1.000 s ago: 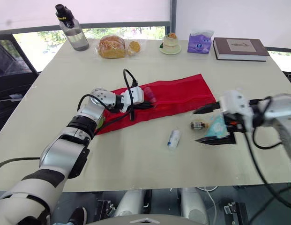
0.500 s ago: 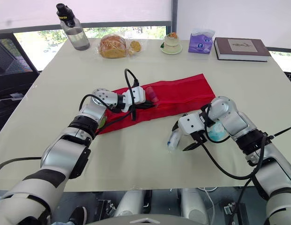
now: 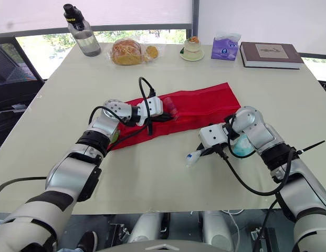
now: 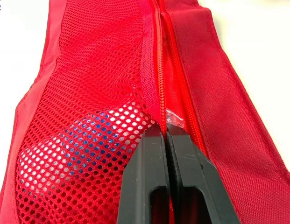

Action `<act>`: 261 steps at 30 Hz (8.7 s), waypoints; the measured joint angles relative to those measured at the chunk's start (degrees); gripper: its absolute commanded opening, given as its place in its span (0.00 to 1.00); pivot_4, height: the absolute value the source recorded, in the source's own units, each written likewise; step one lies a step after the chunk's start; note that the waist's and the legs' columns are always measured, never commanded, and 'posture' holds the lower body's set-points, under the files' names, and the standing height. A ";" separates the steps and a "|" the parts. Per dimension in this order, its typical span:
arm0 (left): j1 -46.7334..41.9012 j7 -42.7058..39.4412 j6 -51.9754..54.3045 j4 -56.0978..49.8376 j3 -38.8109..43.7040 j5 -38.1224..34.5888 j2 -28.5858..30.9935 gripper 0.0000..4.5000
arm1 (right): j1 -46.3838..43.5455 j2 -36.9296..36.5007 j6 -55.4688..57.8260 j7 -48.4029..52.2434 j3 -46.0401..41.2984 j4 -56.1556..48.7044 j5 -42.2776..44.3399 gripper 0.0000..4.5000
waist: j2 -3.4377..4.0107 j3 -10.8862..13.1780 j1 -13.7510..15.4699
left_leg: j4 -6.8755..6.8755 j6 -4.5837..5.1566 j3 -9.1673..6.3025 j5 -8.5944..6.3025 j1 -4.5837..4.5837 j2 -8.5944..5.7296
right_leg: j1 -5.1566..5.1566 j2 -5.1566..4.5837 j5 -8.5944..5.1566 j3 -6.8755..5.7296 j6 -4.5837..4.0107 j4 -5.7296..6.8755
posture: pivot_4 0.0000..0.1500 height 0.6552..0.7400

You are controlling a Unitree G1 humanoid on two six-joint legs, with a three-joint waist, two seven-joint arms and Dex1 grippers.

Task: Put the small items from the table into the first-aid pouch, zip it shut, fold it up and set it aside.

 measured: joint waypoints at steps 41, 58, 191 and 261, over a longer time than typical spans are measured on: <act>6.63 4.72 14.07 -16.41 0.38 -0.78 -11.96 0.00 | 3.63 11.83 81.00 -54.68 -8.99 -29.10 -8.14 0.01 | 0.00 -0.01 -0.12 | -0.04 0.00 -0.06 -0.01 -0.07 -0.11 | -0.02 -0.06 0.00 0.00 0.00 -0.03 | 1.00 1.00; 6.90 5.62 14.02 -16.18 0.02 -0.82 -11.86 0.00 | 2.29 18.88 84.19 -60.81 -16.09 -27.99 -2.10 0.80 | 0.01 -0.01 -0.28 | -0.09 0.00 -0.11 0.00 -0.05 -0.08 | -0.03 -0.03 0.00 -0.03 0.00 -0.02 | 1.00 1.00; -5.61 0.09 -9.61 13.58 3.07 5.41 -2.09 0.00 | 13.92 -14.63 21.73 -14.89 -15.19 -10.60 6.02 0.99 | -0.06 0.07 0.04 | -0.08 0.00 -0.03 0.00 0.00 -0.10 | -0.01 0.00 0.01 0.02 0.07 -0.06 | 1.00 1.00; -0.21 -1.37 -6.67 3.16 3.41 2.17 -8.06 0.00 | -3.03 28.39 87.94 -64.86 -32.01 -16.96 6.62 0.74 | -0.04 0.06 -0.34 | -0.12 0.01 -0.12 -0.01 -0.09 -0.12 | -0.05 -0.07 0.03 -0.06 0.05 -0.02 | 1.00 1.00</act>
